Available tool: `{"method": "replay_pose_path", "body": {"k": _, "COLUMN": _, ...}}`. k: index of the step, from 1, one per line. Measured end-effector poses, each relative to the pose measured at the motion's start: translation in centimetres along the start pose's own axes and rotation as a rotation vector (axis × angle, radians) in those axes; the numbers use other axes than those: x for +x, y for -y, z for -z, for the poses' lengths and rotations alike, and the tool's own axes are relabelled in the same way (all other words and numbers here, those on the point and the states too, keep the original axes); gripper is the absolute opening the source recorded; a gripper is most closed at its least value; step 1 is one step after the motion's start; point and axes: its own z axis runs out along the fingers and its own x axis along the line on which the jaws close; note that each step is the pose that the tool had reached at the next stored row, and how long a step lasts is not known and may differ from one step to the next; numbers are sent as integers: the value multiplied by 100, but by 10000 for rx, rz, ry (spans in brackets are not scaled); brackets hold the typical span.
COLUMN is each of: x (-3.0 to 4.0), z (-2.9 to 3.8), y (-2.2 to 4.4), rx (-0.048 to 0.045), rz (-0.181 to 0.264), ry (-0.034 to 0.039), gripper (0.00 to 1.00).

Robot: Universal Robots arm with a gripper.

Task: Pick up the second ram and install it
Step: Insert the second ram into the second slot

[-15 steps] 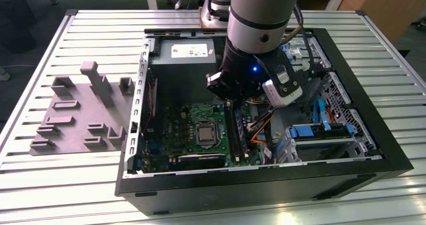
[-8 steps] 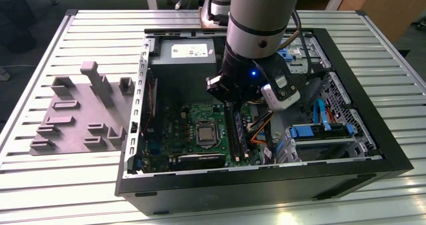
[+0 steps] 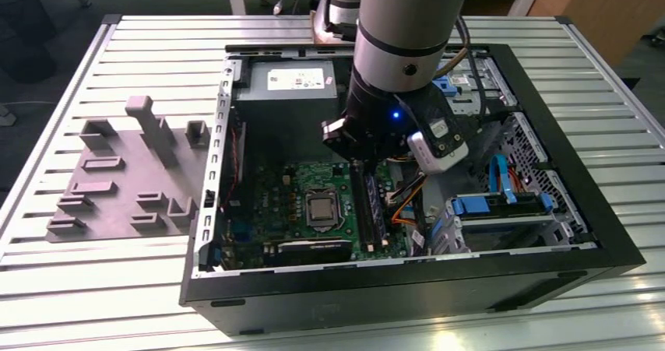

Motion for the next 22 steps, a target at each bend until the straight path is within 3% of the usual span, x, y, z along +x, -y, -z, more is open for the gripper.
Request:
{"method": "replay_pose_path", "body": {"k": 6, "x": 0, "z": -15, "y": 9, "rx": 0, "rz": -5, "ry": 0, "gripper": 14}}
{"method": "replay_pose_path", "body": {"k": 17, "x": -1, "z": -212, "y": 25, "rx": -1, "rz": -221, "ry": 13, "gripper": 14}}
{"method": "replay_pose_path", "body": {"k": 22, "x": 0, "z": -226, "y": 26, "rx": 0, "rz": -237, "ry": 13, "gripper": 14}}
